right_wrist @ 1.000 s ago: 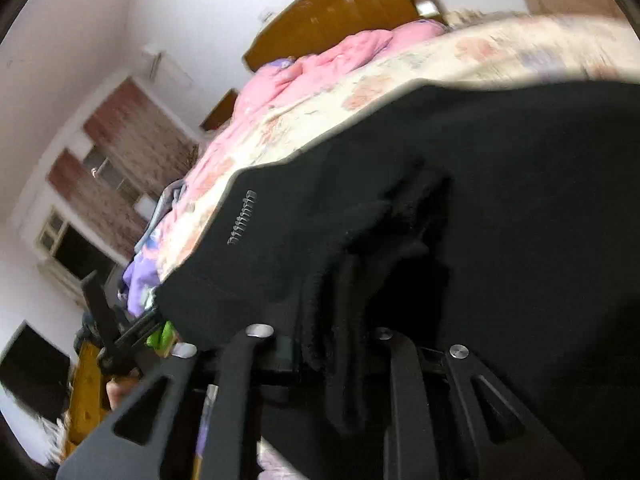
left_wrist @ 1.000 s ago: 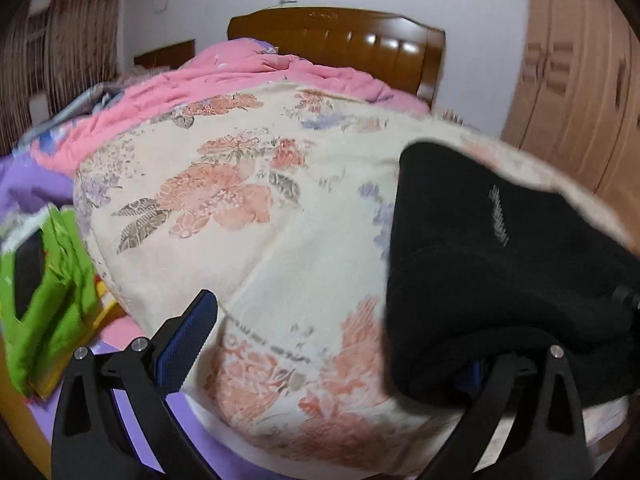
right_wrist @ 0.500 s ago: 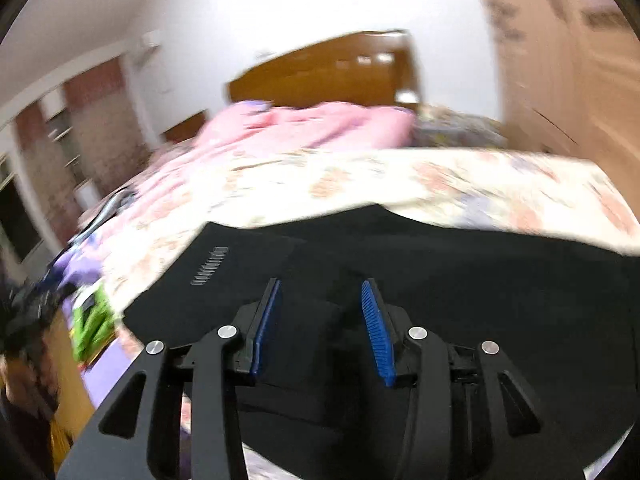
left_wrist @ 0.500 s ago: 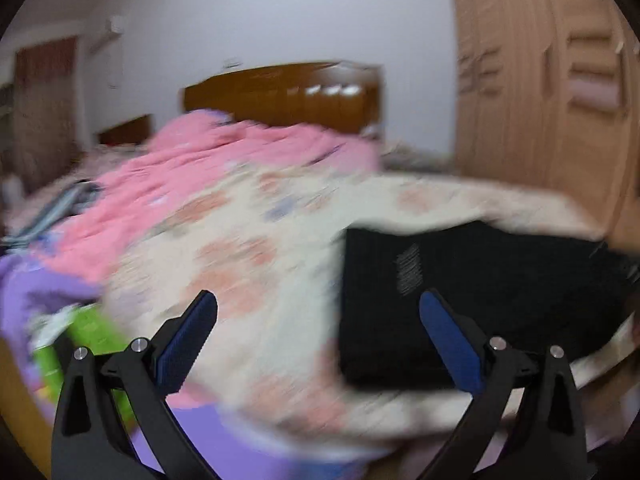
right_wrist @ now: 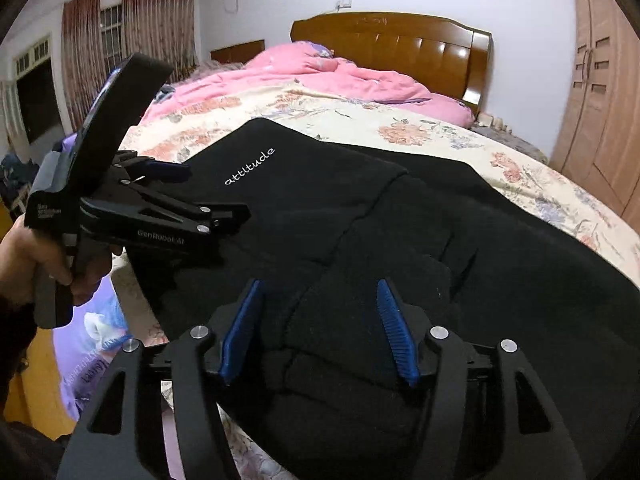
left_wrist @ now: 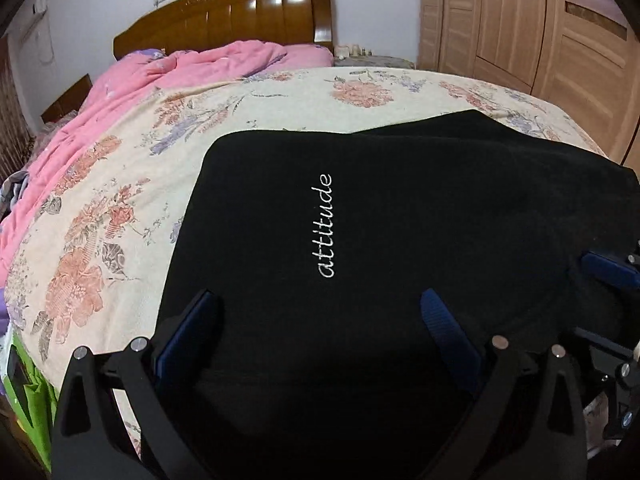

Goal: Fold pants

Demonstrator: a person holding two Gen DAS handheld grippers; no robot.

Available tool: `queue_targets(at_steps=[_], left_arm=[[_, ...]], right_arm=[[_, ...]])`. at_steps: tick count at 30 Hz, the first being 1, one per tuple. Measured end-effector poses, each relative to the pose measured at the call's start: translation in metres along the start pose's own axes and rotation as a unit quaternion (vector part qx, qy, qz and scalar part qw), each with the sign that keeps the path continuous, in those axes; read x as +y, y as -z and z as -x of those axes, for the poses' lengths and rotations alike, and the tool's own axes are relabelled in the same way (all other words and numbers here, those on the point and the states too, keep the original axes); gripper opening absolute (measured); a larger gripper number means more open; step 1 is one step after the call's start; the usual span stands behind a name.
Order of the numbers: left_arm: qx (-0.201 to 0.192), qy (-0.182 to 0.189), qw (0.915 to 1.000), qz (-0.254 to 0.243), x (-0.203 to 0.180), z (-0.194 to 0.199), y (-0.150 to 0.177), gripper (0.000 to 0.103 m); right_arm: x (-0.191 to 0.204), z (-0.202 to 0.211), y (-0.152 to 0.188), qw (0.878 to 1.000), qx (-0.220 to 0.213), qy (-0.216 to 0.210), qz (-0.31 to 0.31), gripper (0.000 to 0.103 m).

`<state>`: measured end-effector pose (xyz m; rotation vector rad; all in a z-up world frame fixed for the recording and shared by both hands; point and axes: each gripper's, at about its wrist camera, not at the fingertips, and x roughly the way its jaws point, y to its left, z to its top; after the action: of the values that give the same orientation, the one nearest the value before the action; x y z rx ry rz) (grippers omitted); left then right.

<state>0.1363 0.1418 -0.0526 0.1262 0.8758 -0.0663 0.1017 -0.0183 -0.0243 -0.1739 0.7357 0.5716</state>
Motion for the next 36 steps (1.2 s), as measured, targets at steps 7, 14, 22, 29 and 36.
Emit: queue_targets(at_steps=[7,14,22,29,36], left_arm=[[-0.066,0.031,0.997,-0.023,-0.02,0.052,-0.066,0.101],[0.017,-0.055,0.9961,-0.066,-0.017,-0.064,-0.095,0.102],[-0.011,-0.06,0.9968,-0.052,-0.007,-0.061,-0.09,0.102],[-0.012,-0.058,0.997,-0.05,-0.01,-0.063,-0.094,0.102],[-0.012,-0.057,0.9971,-0.049,-0.009,-0.064,-0.094,0.102]], right_arm=[[-0.04,0.022,-0.045,0.999,-0.028,0.003,-0.042,0.074],[-0.061,-0.045,-0.05,0.997,0.055,-0.021,-0.052,0.08],[-0.104,-0.028,-0.063,0.995,0.011,0.012,-0.1,0.087],[-0.16,-0.06,-0.073,0.985,0.072,0.045,-0.149,0.087],[-0.21,-0.088,-0.069,0.978,0.084,0.072,-0.175,0.088]])
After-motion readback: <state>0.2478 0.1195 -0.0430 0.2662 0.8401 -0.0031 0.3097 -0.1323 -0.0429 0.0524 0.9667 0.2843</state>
